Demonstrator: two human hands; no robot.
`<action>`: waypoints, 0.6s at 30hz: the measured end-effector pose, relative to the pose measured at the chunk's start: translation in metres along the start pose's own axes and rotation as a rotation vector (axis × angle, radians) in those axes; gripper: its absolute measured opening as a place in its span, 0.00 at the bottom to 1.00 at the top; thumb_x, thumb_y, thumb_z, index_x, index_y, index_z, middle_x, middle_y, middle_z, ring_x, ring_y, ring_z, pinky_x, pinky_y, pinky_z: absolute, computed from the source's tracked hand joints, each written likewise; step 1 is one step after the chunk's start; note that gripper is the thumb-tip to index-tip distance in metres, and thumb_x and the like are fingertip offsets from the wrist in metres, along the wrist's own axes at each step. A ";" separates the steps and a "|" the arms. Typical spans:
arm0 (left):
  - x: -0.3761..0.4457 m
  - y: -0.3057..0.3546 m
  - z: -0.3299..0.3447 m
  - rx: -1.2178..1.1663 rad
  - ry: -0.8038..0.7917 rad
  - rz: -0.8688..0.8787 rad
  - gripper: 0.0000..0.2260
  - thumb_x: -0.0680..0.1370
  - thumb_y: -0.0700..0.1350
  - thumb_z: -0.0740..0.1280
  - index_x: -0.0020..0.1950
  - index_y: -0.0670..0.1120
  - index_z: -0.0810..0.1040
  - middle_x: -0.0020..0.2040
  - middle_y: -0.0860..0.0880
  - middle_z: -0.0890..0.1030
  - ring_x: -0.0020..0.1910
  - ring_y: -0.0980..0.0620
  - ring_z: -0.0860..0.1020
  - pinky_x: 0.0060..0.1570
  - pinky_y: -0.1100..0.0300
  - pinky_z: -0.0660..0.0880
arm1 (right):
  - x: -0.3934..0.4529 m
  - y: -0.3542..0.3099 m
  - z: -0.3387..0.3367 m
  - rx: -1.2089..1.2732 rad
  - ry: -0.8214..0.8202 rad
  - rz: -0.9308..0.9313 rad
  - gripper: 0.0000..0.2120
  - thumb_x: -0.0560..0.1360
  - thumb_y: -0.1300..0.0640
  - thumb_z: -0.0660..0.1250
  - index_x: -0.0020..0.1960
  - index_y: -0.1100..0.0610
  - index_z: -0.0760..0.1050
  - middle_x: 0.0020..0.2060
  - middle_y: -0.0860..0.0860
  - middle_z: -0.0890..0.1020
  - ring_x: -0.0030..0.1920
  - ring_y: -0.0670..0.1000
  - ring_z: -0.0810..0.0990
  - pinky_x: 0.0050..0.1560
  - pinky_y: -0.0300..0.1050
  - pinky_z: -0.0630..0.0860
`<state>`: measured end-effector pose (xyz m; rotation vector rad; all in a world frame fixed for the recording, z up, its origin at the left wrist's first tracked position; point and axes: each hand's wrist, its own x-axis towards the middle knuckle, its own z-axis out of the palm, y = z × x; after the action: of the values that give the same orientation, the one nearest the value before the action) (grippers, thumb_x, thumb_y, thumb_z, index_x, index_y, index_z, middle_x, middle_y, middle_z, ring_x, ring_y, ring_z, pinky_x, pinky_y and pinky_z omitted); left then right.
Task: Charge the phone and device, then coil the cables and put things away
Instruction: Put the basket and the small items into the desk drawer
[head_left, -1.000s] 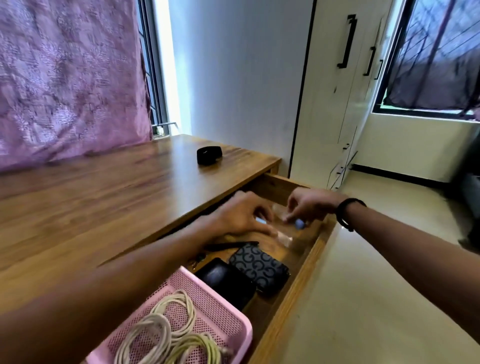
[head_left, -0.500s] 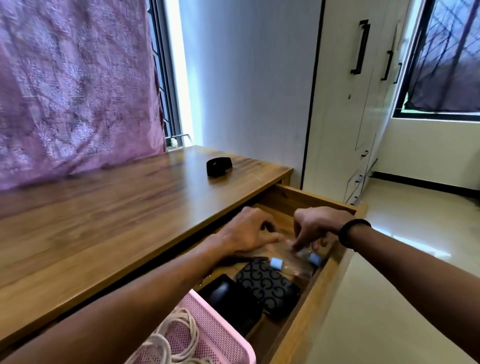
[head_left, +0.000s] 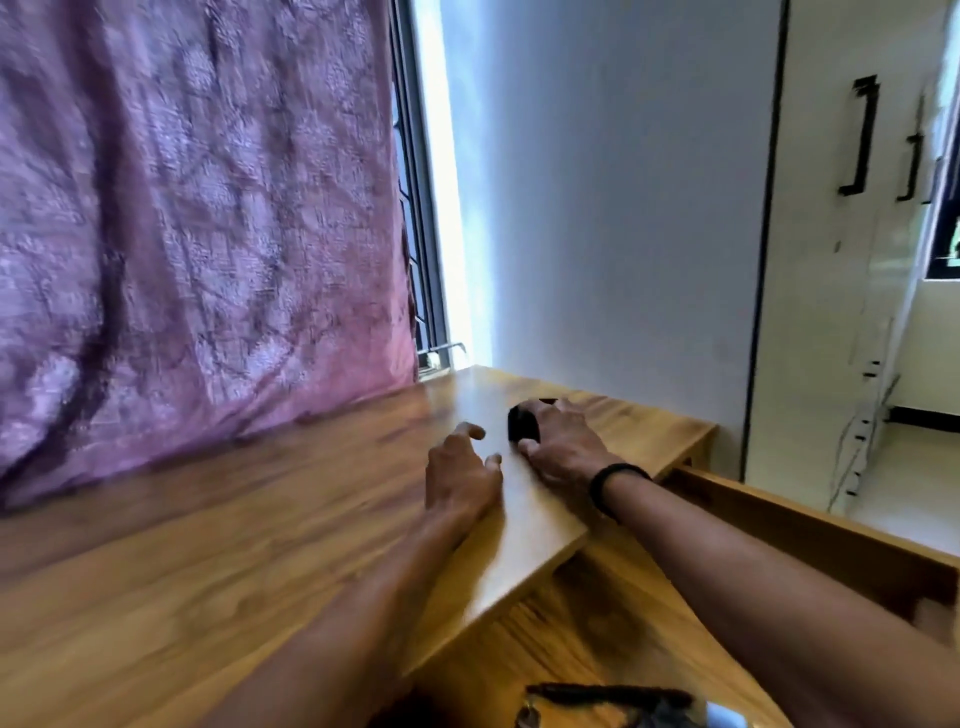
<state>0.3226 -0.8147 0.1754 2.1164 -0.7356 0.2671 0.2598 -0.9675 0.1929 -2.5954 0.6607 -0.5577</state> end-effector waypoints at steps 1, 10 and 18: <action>0.003 -0.007 -0.005 -0.013 0.002 0.011 0.16 0.75 0.49 0.73 0.62 0.52 0.78 0.45 0.48 0.85 0.51 0.48 0.83 0.54 0.57 0.78 | 0.009 -0.002 0.006 -0.017 0.036 -0.010 0.21 0.78 0.53 0.68 0.70 0.54 0.74 0.66 0.61 0.75 0.68 0.64 0.74 0.70 0.52 0.71; -0.007 -0.102 -0.120 0.078 -0.026 0.144 0.27 0.76 0.48 0.73 0.75 0.56 0.71 0.63 0.43 0.77 0.58 0.46 0.79 0.63 0.56 0.75 | -0.024 -0.109 0.038 0.400 -0.074 -0.392 0.10 0.73 0.61 0.77 0.40 0.47 0.83 0.37 0.43 0.86 0.39 0.41 0.84 0.41 0.41 0.81; -0.083 -0.200 -0.287 0.211 0.137 0.150 0.19 0.69 0.45 0.64 0.59 0.52 0.81 0.53 0.51 0.84 0.53 0.50 0.81 0.55 0.58 0.74 | -0.075 -0.283 0.111 0.587 -0.376 -0.565 0.08 0.73 0.55 0.80 0.42 0.57 0.82 0.36 0.49 0.83 0.35 0.44 0.78 0.36 0.36 0.73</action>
<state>0.3945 -0.4630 0.1822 2.2164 -0.8152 0.5878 0.3526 -0.6698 0.2122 -2.1943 -0.3336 -0.3322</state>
